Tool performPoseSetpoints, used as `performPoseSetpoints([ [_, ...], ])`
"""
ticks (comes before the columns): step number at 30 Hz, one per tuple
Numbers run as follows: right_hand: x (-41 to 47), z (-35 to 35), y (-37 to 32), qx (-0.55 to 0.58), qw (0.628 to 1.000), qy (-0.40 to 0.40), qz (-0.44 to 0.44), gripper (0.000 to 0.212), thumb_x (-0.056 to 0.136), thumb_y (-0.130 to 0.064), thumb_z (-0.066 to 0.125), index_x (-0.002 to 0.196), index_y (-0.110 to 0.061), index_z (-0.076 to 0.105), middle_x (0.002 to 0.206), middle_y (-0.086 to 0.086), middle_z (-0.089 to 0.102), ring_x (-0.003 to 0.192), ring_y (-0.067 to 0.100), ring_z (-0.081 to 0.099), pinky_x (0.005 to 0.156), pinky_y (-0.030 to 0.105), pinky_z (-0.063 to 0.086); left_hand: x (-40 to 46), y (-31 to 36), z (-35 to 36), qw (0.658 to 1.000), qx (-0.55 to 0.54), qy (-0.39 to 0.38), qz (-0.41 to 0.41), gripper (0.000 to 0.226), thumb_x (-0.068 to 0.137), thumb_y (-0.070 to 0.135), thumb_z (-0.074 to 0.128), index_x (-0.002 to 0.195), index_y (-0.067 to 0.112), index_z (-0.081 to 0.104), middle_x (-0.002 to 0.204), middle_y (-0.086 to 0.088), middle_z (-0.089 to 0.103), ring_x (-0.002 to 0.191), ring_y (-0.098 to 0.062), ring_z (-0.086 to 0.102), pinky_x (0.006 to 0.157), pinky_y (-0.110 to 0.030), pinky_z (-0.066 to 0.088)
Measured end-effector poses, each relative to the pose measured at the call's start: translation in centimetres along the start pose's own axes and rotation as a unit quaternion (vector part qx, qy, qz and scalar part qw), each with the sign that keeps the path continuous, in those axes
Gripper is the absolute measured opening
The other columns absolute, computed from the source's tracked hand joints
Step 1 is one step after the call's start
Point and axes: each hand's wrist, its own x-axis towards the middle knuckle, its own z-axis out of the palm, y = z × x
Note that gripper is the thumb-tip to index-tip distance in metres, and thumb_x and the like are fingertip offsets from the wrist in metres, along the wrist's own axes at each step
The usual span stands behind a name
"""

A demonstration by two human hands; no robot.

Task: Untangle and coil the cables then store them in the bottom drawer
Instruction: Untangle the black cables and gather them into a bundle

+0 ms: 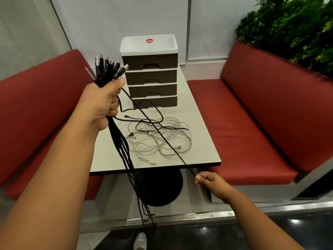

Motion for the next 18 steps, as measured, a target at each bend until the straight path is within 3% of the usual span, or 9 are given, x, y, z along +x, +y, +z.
performPoseSetpoints([
  [6, 1.2, 0.9, 2.7, -0.093, 0.995, -0.006, 0.03, 0.023, 0.097, -0.024, 0.057, 0.082, -0.015, 0.071, 0.079, -0.008, 0.068, 0.077, -0.006, 0.06, 0.082, 0.024, 0.046, -0.2, -0.4, 1.3, 1.0, 0.014, -0.004, -0.012, 0.043, 0.094, 0.025, 0.063, 0.056, 0.024, 0.041, 0.045, 0.011, 0.024, 0.037, -0.005, 0.015, 0.041, -0.018, 0.01],
  [9, 1.4, 1.2, 3.1, -0.147, 0.988, -0.019, 0.046, 0.021, 0.096, -0.031, 0.059, 0.081, -0.022, 0.071, 0.081, -0.009, 0.068, 0.081, 0.0, 0.061, 0.077, 0.022, 0.047, -0.2, -0.1, 1.9, 0.995, 0.097, -0.03, -0.022, 0.037, 0.094, 0.033, 0.063, 0.062, 0.017, 0.051, 0.044, 0.009, 0.024, 0.037, -0.007, 0.016, 0.04, -0.019, 0.013],
  [12, 0.9, 1.4, 4.6, -0.2, 0.975, -0.055, 0.075, 0.025, 0.096, -0.03, 0.057, 0.072, -0.032, 0.064, 0.078, -0.012, 0.063, 0.08, 0.003, 0.059, 0.071, 0.017, 0.043, 0.0, 0.5, 2.1, 0.992, 0.125, -0.017, -0.002, 0.021, 0.094, 0.035, 0.062, 0.083, 0.019, 0.07, 0.049, 0.008, 0.024, 0.042, -0.009, 0.017, 0.042, -0.021, 0.014],
  [14, 0.4, 1.9, 5.9, -0.251, 0.955, -0.114, 0.109, 0.024, 0.096, -0.03, 0.057, 0.073, -0.035, 0.061, 0.084, -0.01, 0.065, 0.086, 0.01, 0.062, 0.072, 0.019, 0.044, 0.2, 1.0, 2.0, 0.992, 0.121, -0.007, 0.019, 0.021, 0.095, 0.037, 0.06, 0.095, 0.019, 0.071, 0.05, 0.007, 0.023, 0.042, -0.01, 0.016, 0.043, -0.022, 0.013],
  [16, 0.0, 2.7, 7.0, -0.322, 0.919, -0.177, 0.141, 0.013, 0.094, -0.029, 0.057, 0.087, -0.03, 0.068, 0.102, 0.001, 0.069, 0.096, 0.018, 0.062, 0.077, 0.022, 0.044, 0.2, 1.7, 1.9, 0.994, 0.103, -0.017, 0.032, 0.024, 0.097, 0.036, 0.057, 0.09, 0.017, 0.069, 0.046, 0.008, 0.022, 0.041, -0.01, 0.014, 0.042, -0.02, 0.013],
  [18, -0.1, 3.3, 7.4, -0.376, 0.882, -0.229, 0.168, 0.024, 0.094, -0.026, 0.055, 0.109, -0.014, 0.069, 0.116, 0.009, 0.066, 0.105, 0.023, 0.06, 0.083, 0.026, 0.043, 0.1, 2.5, 2.1, 0.996, 0.074, -0.037, 0.031, 0.027, 0.098, 0.037, 0.055, 0.085, 0.017, 0.066, 0.045, 0.008, 0.022, 0.04, -0.009, 0.014, 0.041, -0.019, 0.013],
])
